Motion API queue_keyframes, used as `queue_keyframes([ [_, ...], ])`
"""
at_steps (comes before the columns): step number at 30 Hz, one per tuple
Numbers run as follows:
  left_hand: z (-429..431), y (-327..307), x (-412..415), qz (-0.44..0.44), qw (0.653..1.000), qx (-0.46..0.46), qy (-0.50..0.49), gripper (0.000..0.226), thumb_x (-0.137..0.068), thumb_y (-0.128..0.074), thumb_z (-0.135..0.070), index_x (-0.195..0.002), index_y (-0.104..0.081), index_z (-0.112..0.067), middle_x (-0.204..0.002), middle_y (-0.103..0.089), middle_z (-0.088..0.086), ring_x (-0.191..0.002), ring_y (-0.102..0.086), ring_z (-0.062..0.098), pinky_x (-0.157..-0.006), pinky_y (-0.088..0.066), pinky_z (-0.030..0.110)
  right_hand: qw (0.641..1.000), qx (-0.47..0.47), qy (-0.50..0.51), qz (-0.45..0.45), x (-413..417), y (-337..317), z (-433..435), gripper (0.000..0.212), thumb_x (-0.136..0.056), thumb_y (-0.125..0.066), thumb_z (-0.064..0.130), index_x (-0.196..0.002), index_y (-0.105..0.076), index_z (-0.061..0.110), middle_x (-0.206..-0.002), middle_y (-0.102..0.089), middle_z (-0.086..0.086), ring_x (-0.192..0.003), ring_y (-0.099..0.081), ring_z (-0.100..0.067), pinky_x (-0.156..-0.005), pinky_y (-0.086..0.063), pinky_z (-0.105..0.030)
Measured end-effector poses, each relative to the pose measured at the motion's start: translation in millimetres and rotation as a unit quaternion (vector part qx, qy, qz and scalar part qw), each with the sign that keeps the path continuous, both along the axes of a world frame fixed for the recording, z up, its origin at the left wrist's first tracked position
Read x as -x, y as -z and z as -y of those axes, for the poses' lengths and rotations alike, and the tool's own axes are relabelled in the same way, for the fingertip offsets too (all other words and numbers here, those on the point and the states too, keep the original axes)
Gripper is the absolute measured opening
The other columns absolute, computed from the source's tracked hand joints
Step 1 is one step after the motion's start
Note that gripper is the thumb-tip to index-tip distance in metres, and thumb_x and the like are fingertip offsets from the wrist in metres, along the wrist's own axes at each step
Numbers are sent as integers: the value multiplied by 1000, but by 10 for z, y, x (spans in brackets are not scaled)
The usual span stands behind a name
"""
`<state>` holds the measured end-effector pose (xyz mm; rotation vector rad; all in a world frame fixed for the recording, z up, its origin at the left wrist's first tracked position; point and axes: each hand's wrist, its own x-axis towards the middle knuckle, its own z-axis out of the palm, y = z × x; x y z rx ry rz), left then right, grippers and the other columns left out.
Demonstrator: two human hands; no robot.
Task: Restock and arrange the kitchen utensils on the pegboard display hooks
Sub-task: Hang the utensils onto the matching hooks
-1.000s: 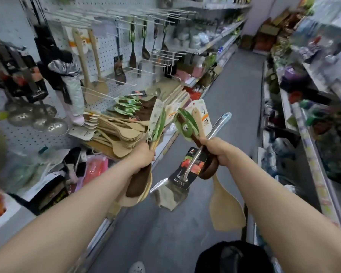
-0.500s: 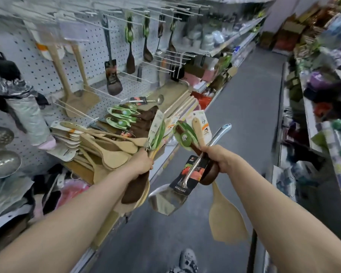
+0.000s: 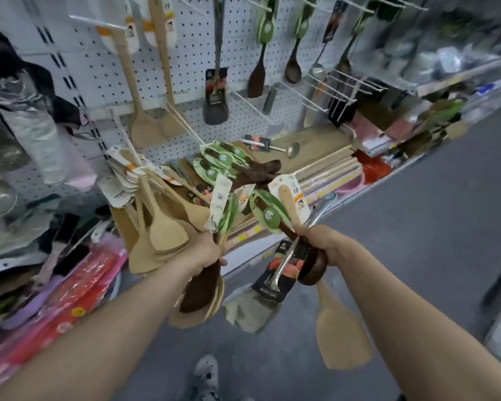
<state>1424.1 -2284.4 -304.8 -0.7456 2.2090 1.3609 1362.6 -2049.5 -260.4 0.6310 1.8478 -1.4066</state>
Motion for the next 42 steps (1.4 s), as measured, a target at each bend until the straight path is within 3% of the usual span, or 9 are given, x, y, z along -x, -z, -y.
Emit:
queue_keyframes([
  [3, 133, 59, 170, -16, 999, 13, -36, 24, -93, -60, -9, -111, -45, -15, -105, -57, 2, -65, -56, 7, -54, -46, 14, 999, -2, -42, 11, 318, 146, 150, 30, -99, -57, 33, -97, -56, 3, -67, -66, -11, -58, -64, -23, -63, -55, -37],
  [6, 283, 145, 378, -22, 996, 24, -77, 30, -87, -68, -18, -113, -54, -10, -108, -66, 6, -92, -63, 24, -85, -50, 31, 998, 5, -62, 23, 603, 258, 271, 32, -98, -58, 35, -99, -57, 4, -67, -68, -10, -57, -66, -22, -61, -55, -34],
  [9, 428, 301, 563, -11, 993, -1, -116, 30, -84, -70, -16, -110, -58, -8, -99, -71, 11, -91, -68, 28, -90, -54, 41, 996, -4, -89, 23, 829, 325, 351, 33, -97, -59, 36, -96, -57, 3, -67, -66, -11, -58, -65, -23, -61, -55, -34],
  [14, 440, 292, 698, -2, 988, 12, -157, 28, -81, -68, -4, -107, -59, -8, -98, -68, 12, -80, -68, 25, -70, -57, 32, 991, -8, -133, 32, 1164, 428, 450, 33, -97, -61, 35, -100, -59, 2, -71, -68, -12, -63, -65, -24, -67, -57, -38],
  [22, 307, 255, 821, -17, 961, 40, -273, 27, -93, -57, -7, -119, -51, -3, -85, -61, 6, -62, -55, 8, -40, -36, 14, 959, -31, -283, -7, 1819, 522, 648, 34, -97, -62, 28, -114, -61, -1, -96, -72, -17, -84, -69, -29, -82, -58, -42],
  [28, 124, 275, 940, -7, 932, 103, -347, 29, -91, -62, -14, -117, -57, -1, -98, -64, 10, -83, -55, 24, -73, -45, 27, 902, -45, -424, -62, 2317, 584, 845, 41, -97, -59, 36, -120, -61, 2, -107, -69, -12, -95, -66, -24, -93, -54, -39],
  [34, 143, 386, 1099, -17, 887, 108, -449, 32, -88, -65, -18, -115, -58, -2, -102, -66, 9, -94, -60, 26, -76, -43, 27, 845, -66, -522, -96, 2794, 667, 1079, 54, -96, -56, 46, -132, -56, 6, -126, -64, -11, -114, -61, -27, -106, -45, -43],
  [40, 324, 549, 1409, -22, 887, 131, -442, 42, -85, -67, -18, -122, -55, -3, -112, -63, 18, -105, -59, 35, -83, -49, 37, 822, -70, -557, -101, 3002, 624, 1432, 37, -100, -53, 36, -121, -60, 7, -100, -68, -4, -91, -64, -18, -80, -52, -29],
  [42, 320, 617, 1494, -27, 890, 135, -435, 44, -87, -63, -17, -127, -49, -3, -116, -61, 18, -108, -58, 36, -86, -48, 38, 809, -79, -572, -110, 3068, 652, 1536, 42, -100, -53, 38, -128, -57, 7, -107, -66, -4, -95, -62, -18, -86, -48, -30],
])
